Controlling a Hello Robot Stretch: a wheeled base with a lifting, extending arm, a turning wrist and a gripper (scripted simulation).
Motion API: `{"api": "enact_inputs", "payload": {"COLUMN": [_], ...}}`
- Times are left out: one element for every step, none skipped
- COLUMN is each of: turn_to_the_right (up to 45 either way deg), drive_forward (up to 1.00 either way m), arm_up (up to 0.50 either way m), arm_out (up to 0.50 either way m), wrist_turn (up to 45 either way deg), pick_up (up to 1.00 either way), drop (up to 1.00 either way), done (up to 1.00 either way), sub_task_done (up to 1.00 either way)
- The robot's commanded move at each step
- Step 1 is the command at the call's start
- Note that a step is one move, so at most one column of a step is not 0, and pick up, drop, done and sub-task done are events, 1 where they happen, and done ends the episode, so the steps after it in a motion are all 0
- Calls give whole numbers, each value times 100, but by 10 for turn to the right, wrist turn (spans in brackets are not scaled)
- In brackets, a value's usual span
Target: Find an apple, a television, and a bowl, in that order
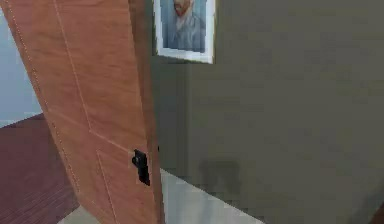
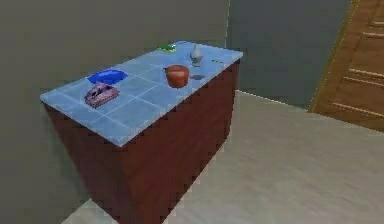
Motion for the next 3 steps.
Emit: {"api": "enact_inputs", "payload": {"turn_to_the_right": [-450, -390, 0], "drive_forward": [0, 0, 100], "arm_up": [0, 0, 0], "arm_out": [0, 0, 0], "wrist_turn": [0, 0, 0], "pick_up": [0, 0, 0], "drop": [0, 0, 0], "done": [0, 0, 0], "sub_task_done": [0, 0, 0]}}
